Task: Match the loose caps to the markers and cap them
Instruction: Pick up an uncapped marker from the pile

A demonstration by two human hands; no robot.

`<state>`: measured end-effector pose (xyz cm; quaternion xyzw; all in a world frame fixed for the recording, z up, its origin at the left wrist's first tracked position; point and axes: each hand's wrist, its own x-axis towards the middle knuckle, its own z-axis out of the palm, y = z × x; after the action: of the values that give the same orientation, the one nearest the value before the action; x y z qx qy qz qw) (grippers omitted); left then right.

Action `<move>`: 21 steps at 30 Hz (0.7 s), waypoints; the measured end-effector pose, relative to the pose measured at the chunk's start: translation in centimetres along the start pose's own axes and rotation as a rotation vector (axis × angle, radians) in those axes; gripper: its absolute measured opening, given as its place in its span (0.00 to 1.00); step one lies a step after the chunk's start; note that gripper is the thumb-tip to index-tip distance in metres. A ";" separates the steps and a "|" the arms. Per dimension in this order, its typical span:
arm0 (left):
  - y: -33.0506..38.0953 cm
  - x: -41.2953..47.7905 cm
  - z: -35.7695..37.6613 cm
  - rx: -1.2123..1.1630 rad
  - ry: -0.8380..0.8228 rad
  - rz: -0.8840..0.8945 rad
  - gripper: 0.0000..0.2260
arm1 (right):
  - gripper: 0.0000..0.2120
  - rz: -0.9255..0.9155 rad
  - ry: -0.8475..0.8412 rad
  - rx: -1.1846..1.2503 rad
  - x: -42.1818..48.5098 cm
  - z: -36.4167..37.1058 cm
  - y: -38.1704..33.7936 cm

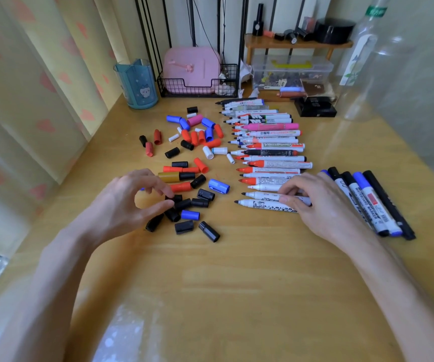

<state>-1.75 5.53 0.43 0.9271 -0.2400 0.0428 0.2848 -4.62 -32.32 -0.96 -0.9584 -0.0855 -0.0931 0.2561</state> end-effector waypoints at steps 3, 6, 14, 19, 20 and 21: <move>-0.3 -0.2 0.3 0.016 -0.063 -0.014 0.05 | 0.03 0.032 0.011 0.015 -0.3 -0.1 -0.4; -0.3 -0.4 0.6 0.040 -0.080 0.004 0.07 | 0.03 0.014 0.074 0.030 -0.4 -0.1 -0.7; -0.1 -0.8 0.6 0.056 -0.135 -0.008 0.13 | 0.08 -0.130 0.243 0.041 0.0 0.3 -1.1; -0.3 -0.7 0.7 0.051 -0.102 -0.056 0.13 | 0.07 -0.168 0.200 0.088 -0.2 1.0 -1.6; -0.3 -0.7 0.8 0.059 -0.095 -0.061 0.13 | 0.07 -0.174 0.198 0.094 -0.2 1.1 -1.8; -0.2 -0.7 0.8 0.067 -0.090 -0.061 0.13 | 0.07 -0.179 0.199 0.097 -0.2 1.1 -1.9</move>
<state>-2.31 5.50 -0.48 0.9439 -0.2227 0.0003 0.2437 -5.11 -30.14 -1.07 -0.9194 -0.1490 -0.2060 0.3001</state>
